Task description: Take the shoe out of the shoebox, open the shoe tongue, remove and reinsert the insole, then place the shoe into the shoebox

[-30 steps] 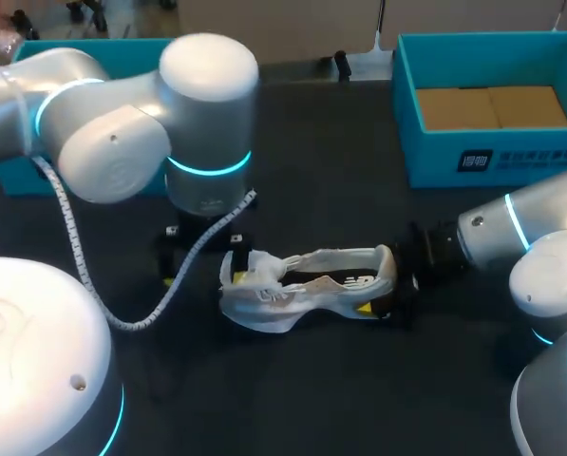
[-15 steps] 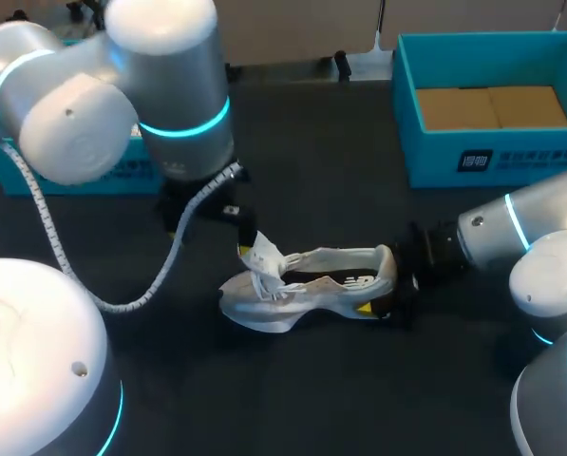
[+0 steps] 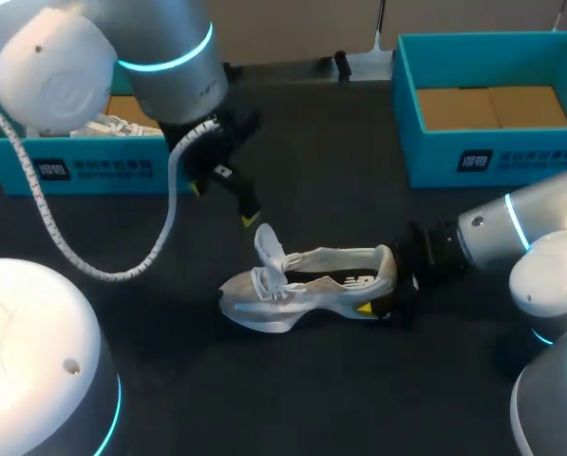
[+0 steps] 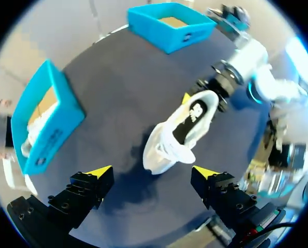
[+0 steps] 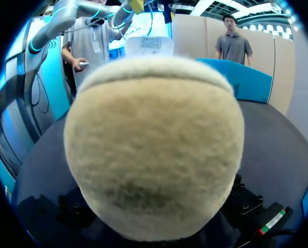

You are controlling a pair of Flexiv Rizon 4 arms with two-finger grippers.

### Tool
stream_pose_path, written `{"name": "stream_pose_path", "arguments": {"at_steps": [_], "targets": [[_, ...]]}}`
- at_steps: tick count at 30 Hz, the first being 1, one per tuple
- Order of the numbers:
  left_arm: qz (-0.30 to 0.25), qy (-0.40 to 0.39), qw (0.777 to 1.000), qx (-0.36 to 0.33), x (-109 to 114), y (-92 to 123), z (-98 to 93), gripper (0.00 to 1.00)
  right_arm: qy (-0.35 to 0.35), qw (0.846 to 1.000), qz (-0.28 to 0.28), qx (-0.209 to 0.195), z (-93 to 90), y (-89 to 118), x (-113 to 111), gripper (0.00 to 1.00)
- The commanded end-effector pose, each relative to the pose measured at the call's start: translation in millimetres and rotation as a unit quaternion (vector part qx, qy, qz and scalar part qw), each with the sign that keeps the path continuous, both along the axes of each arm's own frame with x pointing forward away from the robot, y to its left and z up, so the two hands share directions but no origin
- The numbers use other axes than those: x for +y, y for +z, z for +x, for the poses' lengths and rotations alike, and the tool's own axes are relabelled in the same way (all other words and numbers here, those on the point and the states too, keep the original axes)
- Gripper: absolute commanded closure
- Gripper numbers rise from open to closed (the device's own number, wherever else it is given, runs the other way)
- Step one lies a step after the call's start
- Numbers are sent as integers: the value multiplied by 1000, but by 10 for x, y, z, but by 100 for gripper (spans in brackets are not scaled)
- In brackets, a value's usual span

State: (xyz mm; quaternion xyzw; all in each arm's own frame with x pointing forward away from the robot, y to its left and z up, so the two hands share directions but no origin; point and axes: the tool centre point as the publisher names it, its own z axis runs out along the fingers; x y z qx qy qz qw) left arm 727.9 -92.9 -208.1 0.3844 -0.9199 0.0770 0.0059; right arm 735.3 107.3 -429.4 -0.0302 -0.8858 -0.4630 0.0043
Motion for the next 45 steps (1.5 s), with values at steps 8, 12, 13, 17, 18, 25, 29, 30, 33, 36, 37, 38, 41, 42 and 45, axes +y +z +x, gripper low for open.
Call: {"name": "stream_pose_path", "arguments": {"at_steps": [8,12,13,17,18,25,29,30,33,36,37,38,41,42,45], "targets": [[7,-349,935,-66,-338,100,187,95,-1,1000,-2,0,12,-23,17,100],[-5,-377,922,-87,-516,98,277,100,-1,1000,-2,0,12,-23,17,100],[-7,-379,921,-89,-567,89,299,100,-1,1000,-2,0,12,-23,17,100],[-28,-391,916,-86,-738,43,403,100,-1,1000,-2,0,12,-23,17,100],[-33,-390,916,-87,-775,22,428,100,-1,1000,-2,0,12,-23,17,100],[-51,-380,921,-71,-889,-26,487,100,-1,1000,-2,0,12,-23,17,100],[-51,-380,921,-71,-889,-26,487,100,-1,1000,-2,0,12,-23,17,100],[-51,-380,921,-71,-889,-26,487,100,-1,1000,-2,0,12,-23,17,100],[-51,-380,921,-71,-889,-26,487,100,-1,1000,-2,0,12,-23,17,100],[-51,-380,921,-71,-889,-26,487,100,-1,1000,-2,0,12,-23,17,100],[-51,-380,921,-71,-889,-26,487,100,-1,1000,-2,0,12,-23,17,100],[-51,-380,921,-71,-889,-26,487,100,-1,1000,-2,0,12,-23,17,100],[-51,-380,921,-71,-889,-26,487,100,-1,1000,-2,0,12,-23,17,100],[-51,-380,921,-71,-889,-26,487,100,-1,1000,-2,0,12,-23,17,100],[-51,-380,921,-71,-889,-26,487,100,-1,1000,-2,0,12,-23,17,100]]}}
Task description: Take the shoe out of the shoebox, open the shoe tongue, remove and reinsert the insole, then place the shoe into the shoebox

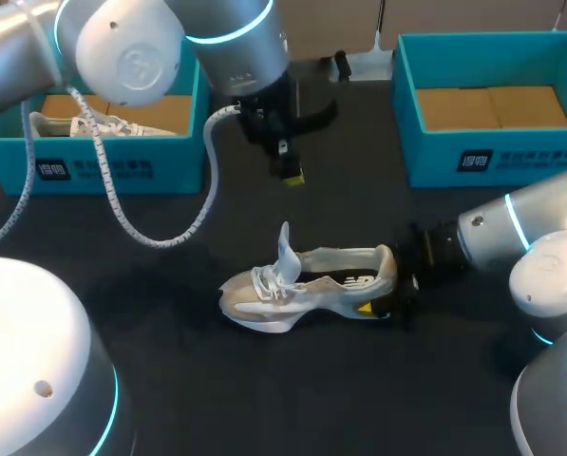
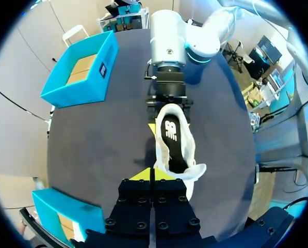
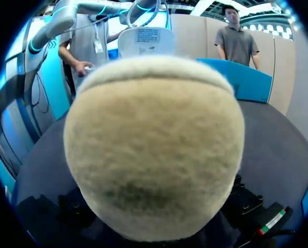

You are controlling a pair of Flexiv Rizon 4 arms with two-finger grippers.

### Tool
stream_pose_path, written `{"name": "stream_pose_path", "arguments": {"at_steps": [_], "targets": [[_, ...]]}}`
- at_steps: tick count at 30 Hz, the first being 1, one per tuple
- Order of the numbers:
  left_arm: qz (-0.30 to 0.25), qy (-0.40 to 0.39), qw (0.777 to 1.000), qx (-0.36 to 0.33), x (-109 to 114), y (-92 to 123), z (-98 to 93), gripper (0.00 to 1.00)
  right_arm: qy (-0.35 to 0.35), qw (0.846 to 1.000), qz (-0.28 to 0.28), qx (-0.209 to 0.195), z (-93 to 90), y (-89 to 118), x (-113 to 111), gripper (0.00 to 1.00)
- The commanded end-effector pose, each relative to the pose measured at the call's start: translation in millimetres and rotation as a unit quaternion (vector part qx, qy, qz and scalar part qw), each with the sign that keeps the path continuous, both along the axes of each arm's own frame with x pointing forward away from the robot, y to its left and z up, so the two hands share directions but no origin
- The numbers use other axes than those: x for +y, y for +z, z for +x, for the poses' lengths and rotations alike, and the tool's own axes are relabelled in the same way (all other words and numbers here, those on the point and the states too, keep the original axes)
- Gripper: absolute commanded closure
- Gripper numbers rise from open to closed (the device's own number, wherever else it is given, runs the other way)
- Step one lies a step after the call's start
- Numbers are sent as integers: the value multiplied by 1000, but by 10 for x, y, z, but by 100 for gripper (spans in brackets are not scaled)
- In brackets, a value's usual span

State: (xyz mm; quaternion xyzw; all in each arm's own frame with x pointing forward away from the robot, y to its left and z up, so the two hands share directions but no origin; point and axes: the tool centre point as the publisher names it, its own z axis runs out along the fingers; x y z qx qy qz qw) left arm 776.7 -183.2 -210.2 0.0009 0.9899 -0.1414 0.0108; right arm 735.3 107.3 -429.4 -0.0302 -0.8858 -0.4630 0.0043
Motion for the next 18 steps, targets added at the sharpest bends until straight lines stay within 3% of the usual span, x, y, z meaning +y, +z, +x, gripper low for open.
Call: {"name": "stream_pose_path", "arguments": {"at_steps": [1,9,18], "targets": [[-2,-1,1000,0,14,-5,-1,100,-1,1000,-2,0,12,-23,17,100],[-23,-14,999,26,-176,-181,-212,100,-1,1000,-2,0,12,-23,17,100],[-52,-12,998,17,-348,-356,-294,100,-1,1000,-2,0,12,-23,17,100]]}}
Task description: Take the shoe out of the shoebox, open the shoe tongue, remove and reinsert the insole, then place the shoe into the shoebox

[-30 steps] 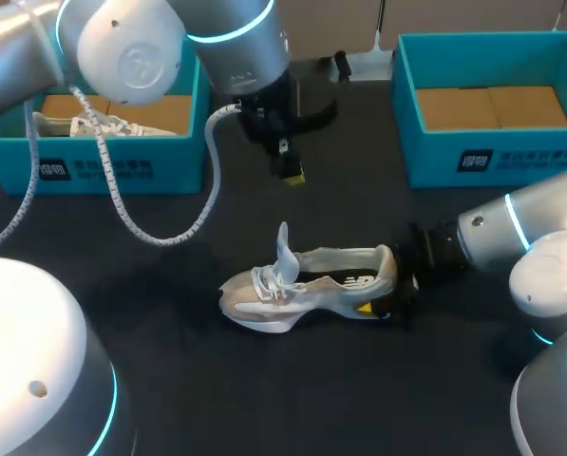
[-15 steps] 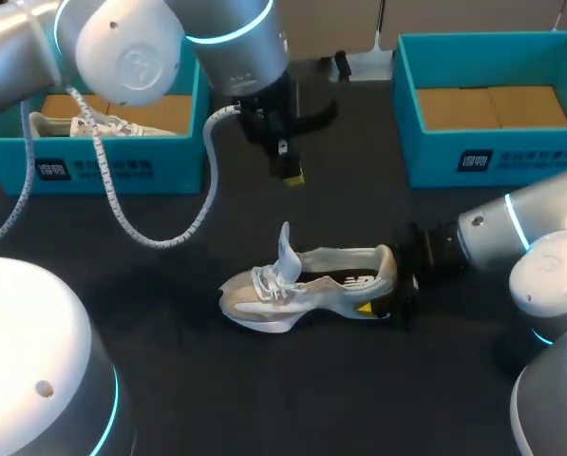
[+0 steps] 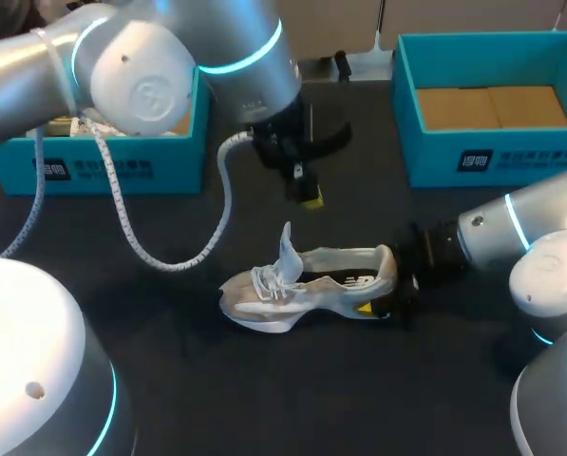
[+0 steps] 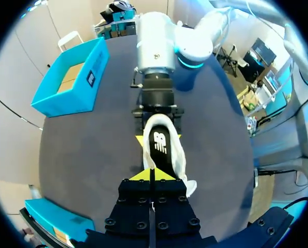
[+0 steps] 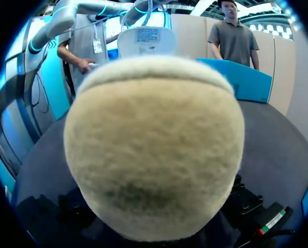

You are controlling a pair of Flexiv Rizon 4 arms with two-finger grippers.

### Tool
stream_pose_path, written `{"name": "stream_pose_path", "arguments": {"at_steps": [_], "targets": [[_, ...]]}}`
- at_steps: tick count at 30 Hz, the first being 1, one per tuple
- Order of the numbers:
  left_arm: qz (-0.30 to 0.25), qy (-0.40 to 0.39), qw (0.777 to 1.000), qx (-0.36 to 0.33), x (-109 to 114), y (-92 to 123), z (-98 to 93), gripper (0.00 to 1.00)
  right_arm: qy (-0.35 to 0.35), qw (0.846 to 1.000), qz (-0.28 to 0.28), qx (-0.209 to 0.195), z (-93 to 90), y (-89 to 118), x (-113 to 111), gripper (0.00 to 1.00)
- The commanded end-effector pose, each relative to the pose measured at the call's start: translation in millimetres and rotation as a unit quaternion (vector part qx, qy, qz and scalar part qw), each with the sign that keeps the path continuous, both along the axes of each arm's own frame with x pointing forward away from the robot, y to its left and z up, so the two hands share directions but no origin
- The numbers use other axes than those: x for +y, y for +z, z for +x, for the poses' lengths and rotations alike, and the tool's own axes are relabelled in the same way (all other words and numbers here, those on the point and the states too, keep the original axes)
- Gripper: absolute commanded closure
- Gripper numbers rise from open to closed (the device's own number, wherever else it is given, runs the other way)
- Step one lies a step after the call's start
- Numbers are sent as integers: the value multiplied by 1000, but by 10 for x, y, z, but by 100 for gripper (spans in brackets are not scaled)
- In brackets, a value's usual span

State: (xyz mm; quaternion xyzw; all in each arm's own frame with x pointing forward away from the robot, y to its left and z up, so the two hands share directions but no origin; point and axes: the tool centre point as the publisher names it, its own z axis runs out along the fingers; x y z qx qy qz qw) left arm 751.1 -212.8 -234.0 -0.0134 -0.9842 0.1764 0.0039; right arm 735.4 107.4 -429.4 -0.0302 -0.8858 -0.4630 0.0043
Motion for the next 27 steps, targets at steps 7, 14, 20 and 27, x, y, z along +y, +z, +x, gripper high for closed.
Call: {"name": "stream_pose_path", "arguments": {"at_steps": [7,14,20,27], "targets": [[-28,-9,999,25,-186,-242,-165,100,-1,1000,-2,0,12,-23,16,100],[-26,-13,999,29,-208,-256,-169,100,-1,1000,-2,0,12,-23,16,100],[-26,-13,999,29,-208,-256,-169,100,-1,1000,-2,0,12,-23,16,100],[-32,-24,999,33,-276,-293,-198,100,-1,1000,-2,0,12,-23,16,100]]}}
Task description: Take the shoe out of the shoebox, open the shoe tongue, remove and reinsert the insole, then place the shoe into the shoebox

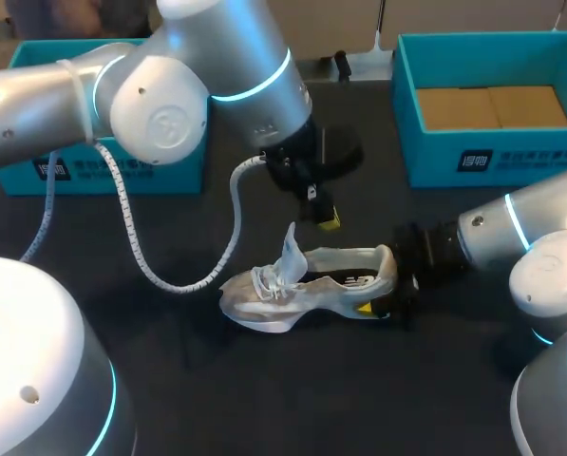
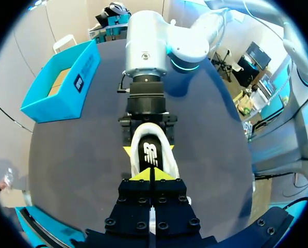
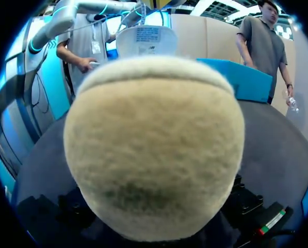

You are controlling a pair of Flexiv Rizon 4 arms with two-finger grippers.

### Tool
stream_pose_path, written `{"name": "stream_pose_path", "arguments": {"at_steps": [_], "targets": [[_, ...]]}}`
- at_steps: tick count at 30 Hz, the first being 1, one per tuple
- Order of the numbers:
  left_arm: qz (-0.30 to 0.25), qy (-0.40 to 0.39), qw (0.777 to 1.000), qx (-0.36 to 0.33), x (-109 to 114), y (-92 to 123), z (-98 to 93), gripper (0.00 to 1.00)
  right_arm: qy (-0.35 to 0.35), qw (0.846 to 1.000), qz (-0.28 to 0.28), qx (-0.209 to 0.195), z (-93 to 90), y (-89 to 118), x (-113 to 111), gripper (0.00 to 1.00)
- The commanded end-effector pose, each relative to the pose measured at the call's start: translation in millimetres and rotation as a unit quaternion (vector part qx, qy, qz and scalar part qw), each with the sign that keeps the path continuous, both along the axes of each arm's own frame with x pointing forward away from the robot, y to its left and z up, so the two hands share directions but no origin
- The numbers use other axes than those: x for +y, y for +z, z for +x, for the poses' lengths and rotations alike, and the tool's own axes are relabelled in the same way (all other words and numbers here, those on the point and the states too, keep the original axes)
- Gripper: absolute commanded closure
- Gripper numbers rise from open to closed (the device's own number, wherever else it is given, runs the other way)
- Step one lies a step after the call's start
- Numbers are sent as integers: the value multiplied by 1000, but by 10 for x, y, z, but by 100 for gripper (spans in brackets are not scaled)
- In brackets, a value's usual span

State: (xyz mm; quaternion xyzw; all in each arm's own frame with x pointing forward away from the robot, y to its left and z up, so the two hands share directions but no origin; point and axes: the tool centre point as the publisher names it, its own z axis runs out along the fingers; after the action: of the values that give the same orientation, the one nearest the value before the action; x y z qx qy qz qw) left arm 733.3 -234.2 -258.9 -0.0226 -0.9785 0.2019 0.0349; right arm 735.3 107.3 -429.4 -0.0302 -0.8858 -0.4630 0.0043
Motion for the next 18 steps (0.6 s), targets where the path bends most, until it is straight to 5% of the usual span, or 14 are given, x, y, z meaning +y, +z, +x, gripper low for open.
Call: {"name": "stream_pose_path", "arguments": {"at_steps": [1,18], "targets": [[-8,-15,1000,6,-91,-61,-36,100,-1,1000,-2,0,12,-23,17,100],[1,-43,998,55,-354,-585,-127,100,-1,1000,-2,0,12,-23,17,100]]}}
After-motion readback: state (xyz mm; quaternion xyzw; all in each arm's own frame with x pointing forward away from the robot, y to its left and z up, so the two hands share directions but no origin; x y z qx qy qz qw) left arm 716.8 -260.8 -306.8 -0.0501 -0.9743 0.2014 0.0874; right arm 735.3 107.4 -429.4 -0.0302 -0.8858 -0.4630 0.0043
